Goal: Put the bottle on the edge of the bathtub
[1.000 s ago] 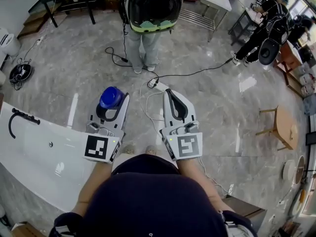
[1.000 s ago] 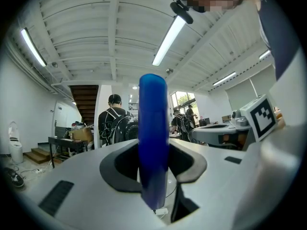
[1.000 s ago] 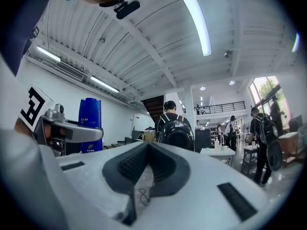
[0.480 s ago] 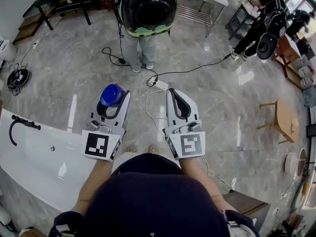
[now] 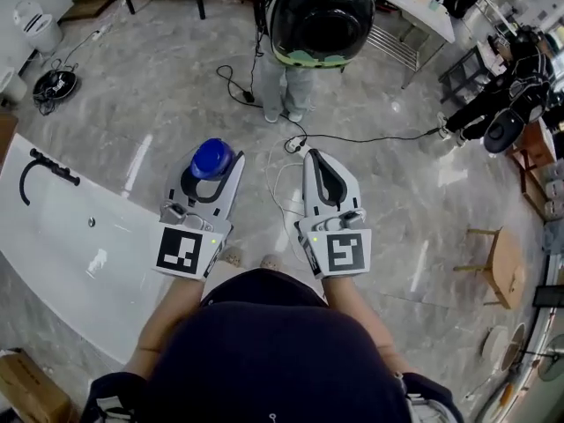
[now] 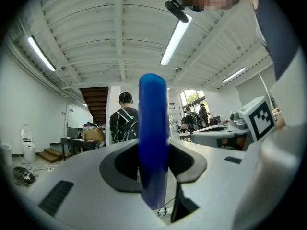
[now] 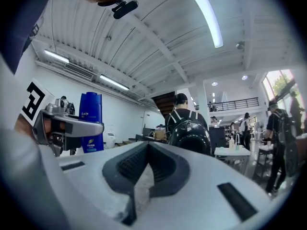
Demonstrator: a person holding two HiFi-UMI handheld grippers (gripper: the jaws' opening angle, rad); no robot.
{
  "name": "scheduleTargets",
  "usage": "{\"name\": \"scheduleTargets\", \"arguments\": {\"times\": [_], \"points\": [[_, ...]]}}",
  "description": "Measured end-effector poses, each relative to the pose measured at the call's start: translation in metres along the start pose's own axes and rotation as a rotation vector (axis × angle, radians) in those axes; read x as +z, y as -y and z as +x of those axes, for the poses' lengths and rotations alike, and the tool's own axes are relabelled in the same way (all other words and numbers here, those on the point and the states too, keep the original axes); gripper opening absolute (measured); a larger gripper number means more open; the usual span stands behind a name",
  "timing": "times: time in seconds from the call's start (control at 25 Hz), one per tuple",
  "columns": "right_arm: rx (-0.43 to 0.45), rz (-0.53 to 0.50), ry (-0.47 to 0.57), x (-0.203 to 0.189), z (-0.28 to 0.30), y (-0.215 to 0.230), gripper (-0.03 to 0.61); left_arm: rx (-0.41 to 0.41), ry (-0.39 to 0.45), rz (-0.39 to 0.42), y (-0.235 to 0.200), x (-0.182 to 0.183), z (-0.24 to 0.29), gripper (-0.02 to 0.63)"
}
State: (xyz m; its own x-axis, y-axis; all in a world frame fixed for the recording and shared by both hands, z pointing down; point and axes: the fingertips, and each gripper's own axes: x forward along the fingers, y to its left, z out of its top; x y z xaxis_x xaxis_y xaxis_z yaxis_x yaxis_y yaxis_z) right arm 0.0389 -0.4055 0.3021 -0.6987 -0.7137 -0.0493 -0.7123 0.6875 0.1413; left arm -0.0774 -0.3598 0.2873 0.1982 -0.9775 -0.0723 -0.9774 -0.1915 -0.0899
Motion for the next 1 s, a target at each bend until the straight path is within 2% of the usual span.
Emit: {"name": "scheduleTargets", "arguments": {"times": [0.16, 0.32, 0.48, 0.72, 1.0], "points": [[0.140, 0.007, 0.017, 0.008, 0.039, -0.041, 0.000, 0.146, -0.021, 0.010, -0.045, 0.002, -0.028, 0.149], [0.322, 0.029, 0.042, 0.015, 0.084, -0.102, 0.000, 0.342, -0.049, 0.027, -0.103, 0.000, -0.073, 0.149], [0.444, 0.052, 0.040, 0.020, 0.116, -0.152, 0.000, 0.505, -0.078, 0.039, -0.147, 0.000, -0.117, 0.149], [0.677, 0.070, 0.084, 0.031, 0.117, -0.226, 0.000, 0.780, -0.120, 0.047, -0.163, 0.004, -0.209, 0.149], [0.836, 0.080, 0.103, 0.042, 0.087, -0.305, 0.000, 0.996, -0.155, 0.040, -0.160, 0.003, -0.316, 0.149]]}}
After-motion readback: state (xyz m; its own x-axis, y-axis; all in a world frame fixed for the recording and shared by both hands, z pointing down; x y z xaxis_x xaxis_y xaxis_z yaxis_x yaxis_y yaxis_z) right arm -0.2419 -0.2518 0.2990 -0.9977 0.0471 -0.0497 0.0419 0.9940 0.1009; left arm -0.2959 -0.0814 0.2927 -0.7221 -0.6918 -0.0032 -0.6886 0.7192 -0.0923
